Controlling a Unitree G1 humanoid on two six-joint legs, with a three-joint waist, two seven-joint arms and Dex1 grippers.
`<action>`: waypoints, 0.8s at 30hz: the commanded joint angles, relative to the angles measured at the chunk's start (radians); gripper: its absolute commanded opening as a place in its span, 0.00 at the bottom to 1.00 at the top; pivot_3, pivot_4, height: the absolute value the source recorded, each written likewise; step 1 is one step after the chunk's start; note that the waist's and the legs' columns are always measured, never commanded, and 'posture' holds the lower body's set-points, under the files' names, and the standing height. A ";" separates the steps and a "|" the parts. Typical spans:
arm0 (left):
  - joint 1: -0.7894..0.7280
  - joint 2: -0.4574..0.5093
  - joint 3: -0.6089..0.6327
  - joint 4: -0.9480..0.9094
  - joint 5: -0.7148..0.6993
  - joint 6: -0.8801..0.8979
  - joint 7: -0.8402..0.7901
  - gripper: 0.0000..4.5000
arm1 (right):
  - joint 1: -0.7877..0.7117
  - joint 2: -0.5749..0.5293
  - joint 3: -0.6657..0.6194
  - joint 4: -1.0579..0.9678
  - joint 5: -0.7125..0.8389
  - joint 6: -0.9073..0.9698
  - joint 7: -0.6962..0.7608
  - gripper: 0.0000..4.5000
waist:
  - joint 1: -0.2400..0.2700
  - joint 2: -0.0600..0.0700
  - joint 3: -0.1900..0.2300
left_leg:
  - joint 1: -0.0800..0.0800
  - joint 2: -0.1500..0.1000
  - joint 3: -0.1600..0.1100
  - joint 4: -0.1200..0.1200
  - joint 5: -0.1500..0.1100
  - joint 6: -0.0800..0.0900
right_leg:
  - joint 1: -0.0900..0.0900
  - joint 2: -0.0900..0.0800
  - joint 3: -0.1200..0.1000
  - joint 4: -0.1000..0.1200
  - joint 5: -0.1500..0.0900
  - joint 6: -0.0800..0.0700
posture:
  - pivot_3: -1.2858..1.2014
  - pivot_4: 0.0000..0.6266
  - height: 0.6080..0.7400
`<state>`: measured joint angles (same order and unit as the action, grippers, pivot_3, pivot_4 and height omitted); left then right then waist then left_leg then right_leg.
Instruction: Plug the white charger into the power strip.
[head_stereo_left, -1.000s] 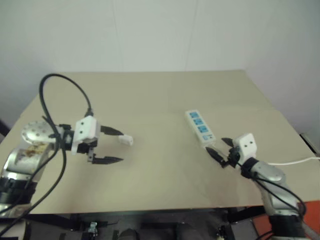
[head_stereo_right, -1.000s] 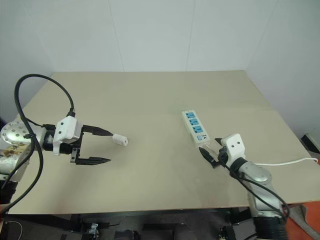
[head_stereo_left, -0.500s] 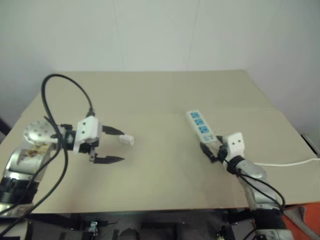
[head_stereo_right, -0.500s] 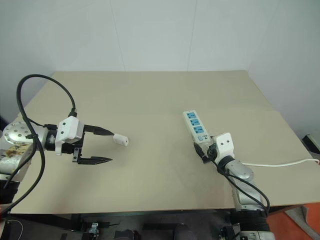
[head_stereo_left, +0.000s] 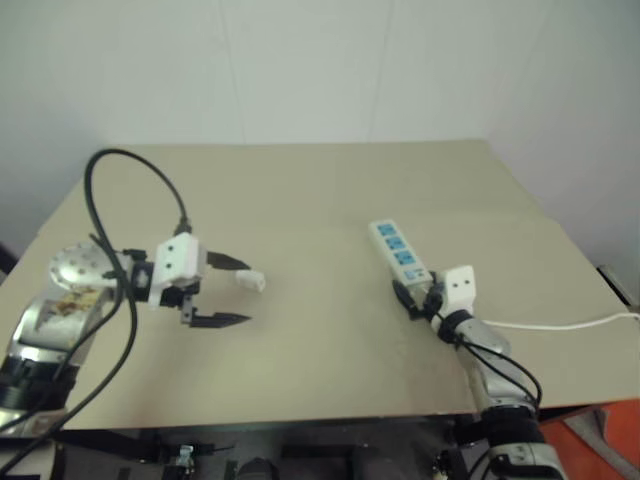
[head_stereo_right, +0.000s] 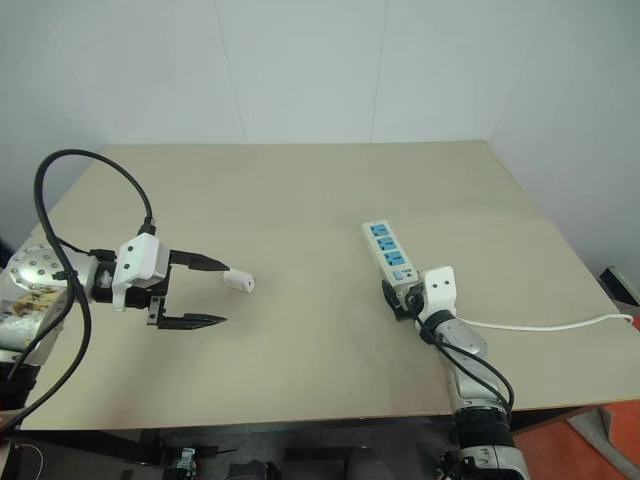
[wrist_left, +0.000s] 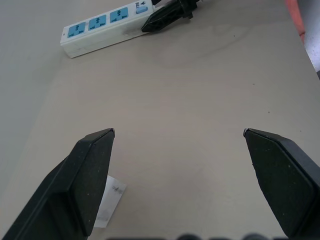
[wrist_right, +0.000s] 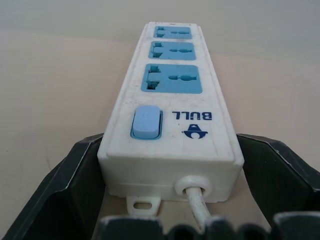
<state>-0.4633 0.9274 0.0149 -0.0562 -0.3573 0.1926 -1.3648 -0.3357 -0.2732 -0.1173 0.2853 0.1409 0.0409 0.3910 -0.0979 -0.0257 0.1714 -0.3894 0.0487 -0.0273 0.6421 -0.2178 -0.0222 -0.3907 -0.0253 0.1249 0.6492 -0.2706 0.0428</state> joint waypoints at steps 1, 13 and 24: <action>-0.008 -0.003 0.011 -0.023 -0.011 -0.004 0.008 1.00 | 0.002 0.005 0.006 0.008 -0.004 -0.030 -0.003 0.96 | -0.001 0.000 0.000 | 0.000 0.000 0.000 0.000 0.000 0.000 | 0.000 0.000 0.000 0.000 0.000 0.000 | 0.52 0.24 1.00; -0.016 -0.011 -0.001 -0.023 0.015 -0.012 0.026 1.00 | 0.007 -0.031 0.015 0.045 -0.003 -0.101 0.063 0.76 | 0.000 -0.002 -0.001 | 0.001 0.000 0.000 0.000 0.000 0.000 | 0.001 0.000 0.000 0.000 -0.001 0.002 | 0.52 0.24 1.00; -0.482 -0.060 -0.279 0.378 0.311 -0.168 -0.136 1.00 | 0.033 -0.332 0.046 0.106 0.168 -0.149 0.708 0.76 | 0.028 -0.002 -0.001 | 0.001 -0.001 0.000 0.000 0.000 0.000 | 0.002 0.000 0.000 -0.002 -0.002 0.004 | 0.52 0.24 1.00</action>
<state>-0.8812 0.8800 -0.2234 0.2551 -0.1161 0.0535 -1.4914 -0.3009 -0.5833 -0.0927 0.3974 0.2900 -0.0914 0.9916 -0.0697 -0.0273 0.1708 -0.3890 0.0476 -0.0276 0.6427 -0.2177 -0.0220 -0.3887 -0.0248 0.1246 0.6479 -0.2728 0.0469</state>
